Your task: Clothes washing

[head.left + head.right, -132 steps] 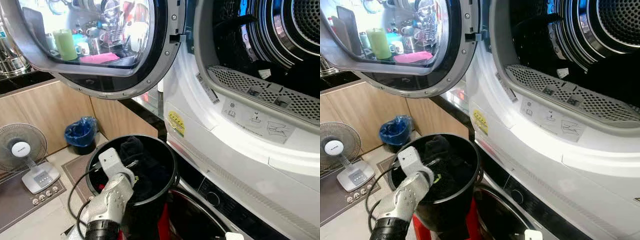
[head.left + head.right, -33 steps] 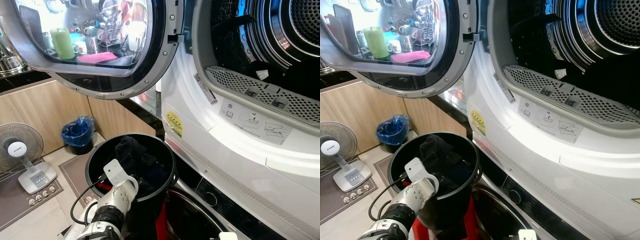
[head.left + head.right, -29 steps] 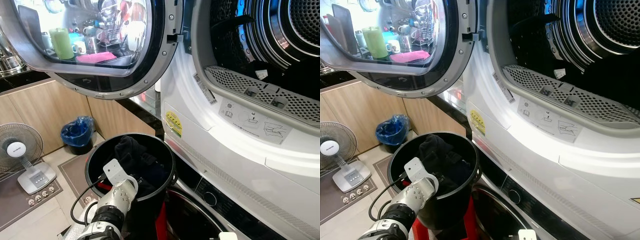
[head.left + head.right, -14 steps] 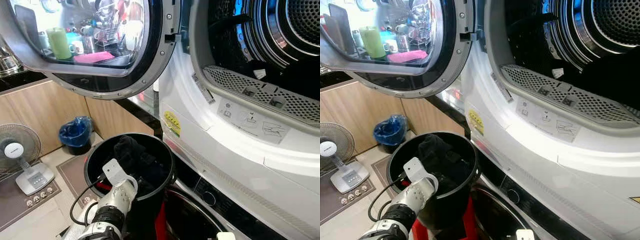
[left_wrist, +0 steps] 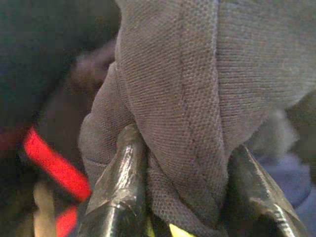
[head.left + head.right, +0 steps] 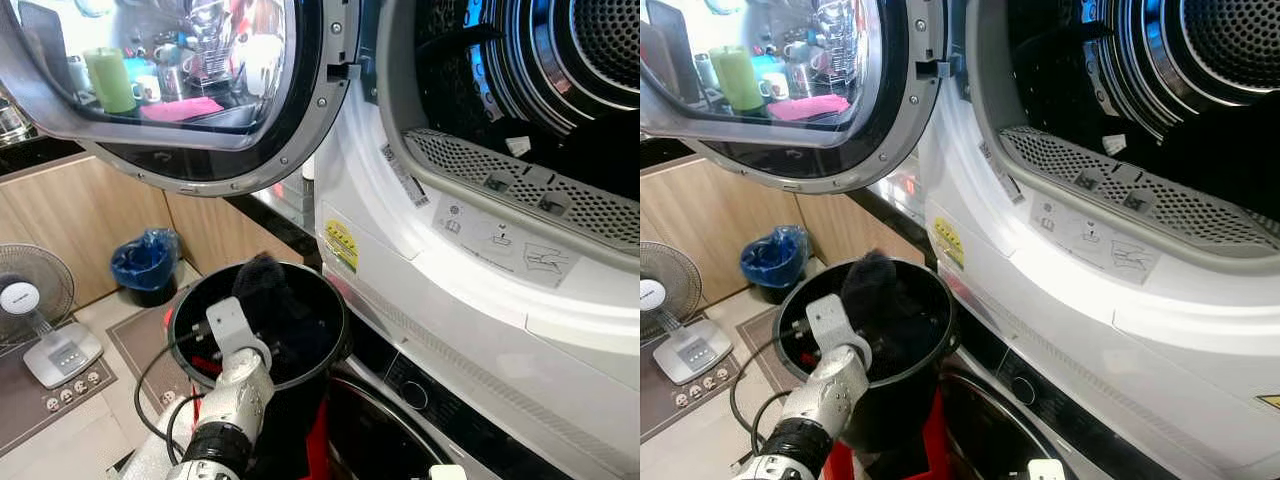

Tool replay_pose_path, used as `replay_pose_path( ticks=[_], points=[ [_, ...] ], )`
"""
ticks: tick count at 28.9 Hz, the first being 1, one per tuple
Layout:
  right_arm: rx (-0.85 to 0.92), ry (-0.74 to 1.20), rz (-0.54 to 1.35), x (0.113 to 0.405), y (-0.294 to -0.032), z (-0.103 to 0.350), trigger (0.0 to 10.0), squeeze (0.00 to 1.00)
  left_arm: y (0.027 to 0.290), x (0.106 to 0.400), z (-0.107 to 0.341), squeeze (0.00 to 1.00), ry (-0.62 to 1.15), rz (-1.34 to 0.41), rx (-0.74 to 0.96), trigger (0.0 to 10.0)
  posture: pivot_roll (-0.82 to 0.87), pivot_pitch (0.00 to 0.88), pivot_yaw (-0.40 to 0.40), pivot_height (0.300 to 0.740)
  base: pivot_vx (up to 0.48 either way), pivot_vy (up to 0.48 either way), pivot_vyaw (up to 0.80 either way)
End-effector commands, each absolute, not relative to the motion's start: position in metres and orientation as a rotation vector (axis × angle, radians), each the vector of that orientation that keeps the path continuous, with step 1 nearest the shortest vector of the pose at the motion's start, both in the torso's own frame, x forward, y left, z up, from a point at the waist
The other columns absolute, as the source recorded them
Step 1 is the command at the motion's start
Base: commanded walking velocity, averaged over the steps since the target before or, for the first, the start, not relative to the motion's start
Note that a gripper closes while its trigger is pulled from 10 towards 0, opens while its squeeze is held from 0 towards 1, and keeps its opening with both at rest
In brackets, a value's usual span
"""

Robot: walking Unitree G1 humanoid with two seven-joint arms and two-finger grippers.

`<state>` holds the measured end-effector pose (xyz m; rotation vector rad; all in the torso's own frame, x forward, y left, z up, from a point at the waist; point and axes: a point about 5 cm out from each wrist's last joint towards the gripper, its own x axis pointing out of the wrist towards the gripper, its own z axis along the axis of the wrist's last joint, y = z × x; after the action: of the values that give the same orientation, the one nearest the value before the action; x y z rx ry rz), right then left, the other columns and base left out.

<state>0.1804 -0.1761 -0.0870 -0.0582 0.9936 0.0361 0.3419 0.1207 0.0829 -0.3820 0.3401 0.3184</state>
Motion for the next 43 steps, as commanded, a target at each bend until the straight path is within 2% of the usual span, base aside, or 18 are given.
replay_pose_path(
  ticks=[1,6,11,15,20,25,29,33,39,43],
  points=[
    [-0.059,1.003,0.041,0.177,-0.175,-0.088,10.0,0.00,0.120,0.343,0.102,0.00,0.215,0.296,-0.321,0.0,0.04,0.000,-0.040,0.740,0.000,0.000,0.00],
    [-0.056,1.002,0.042,0.177,-0.174,-0.088,10.0,0.00,0.115,0.338,0.122,0.00,0.068,0.229,-0.223,0.0,0.05,0.000,-0.038,0.740,0.000,0.000,0.00],
    [-0.052,1.000,0.050,0.178,-0.172,-0.088,10.0,0.00,0.109,0.328,0.127,0.00,0.021,0.154,-0.179,0.0,0.05,0.000,-0.035,0.740,0.000,0.000,0.00],
    [-0.049,0.998,0.051,0.179,-0.171,-0.088,10.0,0.00,0.104,0.314,0.130,0.00,-0.055,0.059,-0.049,0.0,0.06,0.005,-0.033,0.740,0.000,0.000,0.00],
    [-0.042,0.998,0.045,0.179,-0.172,-0.088,10.0,0.00,0.114,0.296,0.136,0.00,-0.159,0.065,0.071,0.0,0.07,0.017,-0.033,0.740,0.000,0.000,0.00],
    [-0.040,0.999,0.050,0.178,-0.170,-0.088,10.0,0.00,0.111,0.284,0.144,0.00,-0.254,0.009,0.191,0.0,0.07,0.020,-0.035,0.740,0.000,0.000,0.00],
    [-0.038,0.997,0.054,0.179,-0.169,-0.088,10.0,0.00,0.098,0.272,0.162,0.00,-0.420,-0.097,0.327,0.0,0.08,0.026,-0.035,0.740,0.000,0.000,0.00],
    [-0.038,0.996,0.053,0.180,-0.169,-0.088,10.0,0.00,0.093,0.271,0.174,0.00,-0.492,-0.118,0.347,0.0,0.08,0.024,-0.034,0.740,0.000,0.000,0.00],
    [0.000,0.977,0.041,0.182,-0.168,-0.087,10.0,0.00,0.070,0.261,0.206,0.00,-0.692,-0.282,0.428,0.0,0.08,0.023,-0.032,0.740,0.000,0.000,0.00],
    [0.017,0.968,0.056,0.184,-0.166,-0.086,10.0,0.00,0.065,0.255,0.215,0.00,-0.745,-0.296,0.428,0.0,0.08,0.024,-0.031,0.740,0.000,0.000,0.00]
  ],
)
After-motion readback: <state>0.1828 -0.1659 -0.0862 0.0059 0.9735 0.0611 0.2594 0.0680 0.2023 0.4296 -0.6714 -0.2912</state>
